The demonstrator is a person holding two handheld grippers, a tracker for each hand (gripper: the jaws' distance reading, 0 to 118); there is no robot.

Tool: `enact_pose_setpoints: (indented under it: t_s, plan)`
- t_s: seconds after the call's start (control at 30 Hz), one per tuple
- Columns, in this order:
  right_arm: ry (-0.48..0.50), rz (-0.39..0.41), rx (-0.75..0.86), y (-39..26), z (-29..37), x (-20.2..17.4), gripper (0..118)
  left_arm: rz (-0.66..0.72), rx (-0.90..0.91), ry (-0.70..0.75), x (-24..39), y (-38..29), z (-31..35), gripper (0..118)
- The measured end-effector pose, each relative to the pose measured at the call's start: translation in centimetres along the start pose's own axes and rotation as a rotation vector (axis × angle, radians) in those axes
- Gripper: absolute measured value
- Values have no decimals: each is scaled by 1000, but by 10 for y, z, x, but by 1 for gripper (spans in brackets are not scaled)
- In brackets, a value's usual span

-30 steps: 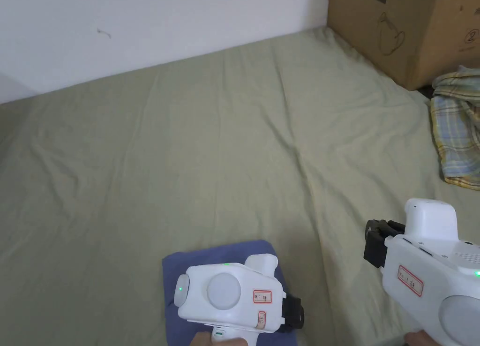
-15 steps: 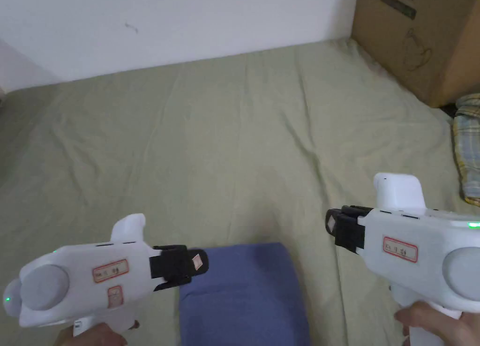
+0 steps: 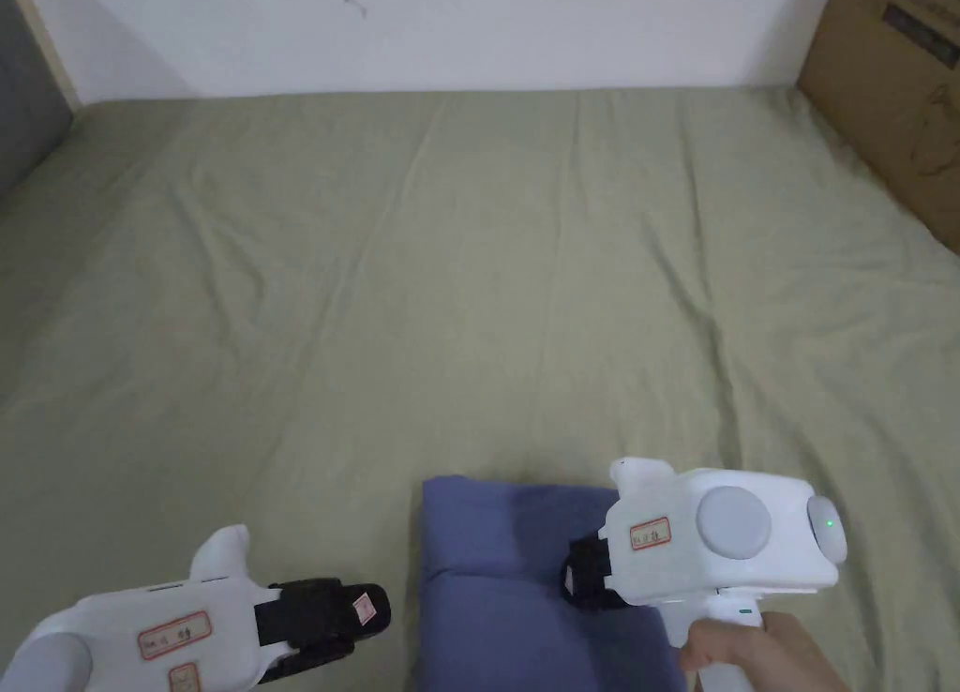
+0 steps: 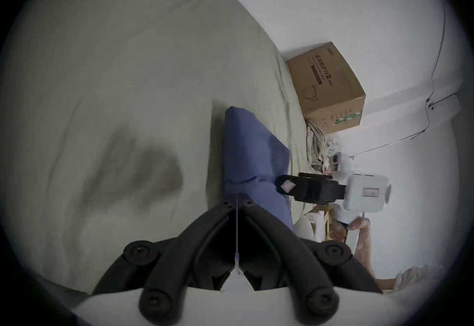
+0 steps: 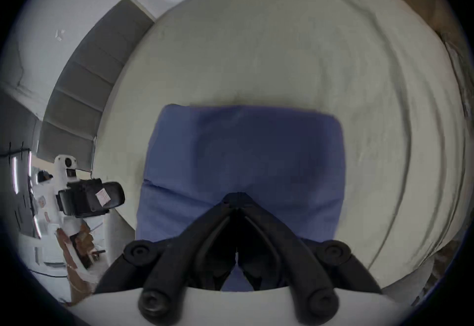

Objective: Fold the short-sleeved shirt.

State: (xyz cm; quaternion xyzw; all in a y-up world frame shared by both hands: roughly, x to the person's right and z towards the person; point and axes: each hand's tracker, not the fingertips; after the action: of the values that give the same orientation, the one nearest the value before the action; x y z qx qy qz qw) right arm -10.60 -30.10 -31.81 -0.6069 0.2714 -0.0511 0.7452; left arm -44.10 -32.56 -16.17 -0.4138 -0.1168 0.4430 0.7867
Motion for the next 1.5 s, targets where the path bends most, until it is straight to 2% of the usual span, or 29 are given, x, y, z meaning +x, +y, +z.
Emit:
enact_pose_setpoints:
  t_s: [0.03,0.07,0.1,0.13,0.17,0.2,0.23,0.27,0.33,0.47,0.53,0.67,0.73,0.77,0.8,0.83,0.87,0.9,0.93,0.97,1.1,1.2,1.27,1.3,1.4,1.5]
  plan:
    - [11,-16,3,0,0,2,1,-2,-13,-24,-2,1,-3,9]
    - [8,-19,5,2,2,3,1,0,-21,-35,-4,3,-5,24]
    - [8,-18,5,3,4,2,1,6,-25,-43,-7,6,-9,44]
    - [7,-15,3,4,3,1,1,14,-38,-52,-9,7,-13,75]
    - [1,-7,2,2,5,-1,1,25,-59,-57,-11,10,-19,87]
    - [-4,-1,3,1,5,-2,1,36,-78,-57,-12,13,-26,92]
    - [-11,7,6,0,5,-4,1,39,-93,-66,-13,15,-33,92]
    - [-16,13,9,-1,5,-5,1,53,-99,-97,-14,14,-40,103]
    - [-21,17,12,-2,5,-5,1,115,-102,-200,-18,16,-54,114]
    - [-4,-9,12,-2,5,1,1,289,-145,-324,-27,17,-86,115]
    - [18,-31,13,-2,5,6,1,315,-150,-385,-23,15,-98,115]
    - [66,-99,15,-4,5,16,1,259,-195,-360,-12,16,-117,115]
    - [67,-98,17,-5,6,17,1,198,-221,-331,-4,15,-124,112]
    - [66,-96,20,-5,6,16,1,170,-226,-323,-2,15,-126,106]
    - [63,-90,22,-6,7,16,1,153,-249,-311,0,15,-127,88]
    - [59,-84,24,-6,7,14,1,162,-261,-263,-2,15,-129,44]
    - [57,-78,27,-7,9,14,1,179,-268,-182,-8,14,-133,29]
    - [43,-74,29,-8,9,14,1,197,-278,-136,-17,12,-137,29]
    - [46,-73,25,-9,9,14,1,236,-265,-267,-19,13,-136,29]
    - [60,-76,34,-10,11,15,1,231,-259,-270,-17,15,-132,29]
    - [52,-113,102,-16,24,12,1,140,-275,-189,-6,20,-122,29]
    - [28,-81,204,-18,42,4,1,111,-275,-155,-6,30,-107,29]
    - [44,-59,283,-16,57,-4,1,82,-257,-115,-9,39,-89,29]
    - [27,-49,336,-16,63,-9,1,82,-252,-102,-10,43,-80,29]
    - [-86,46,496,-13,77,-32,1,35,-209,-7,-18,60,-45,29]
    - [-129,120,601,-10,87,-53,1,30,-171,77,-33,75,-8,29]
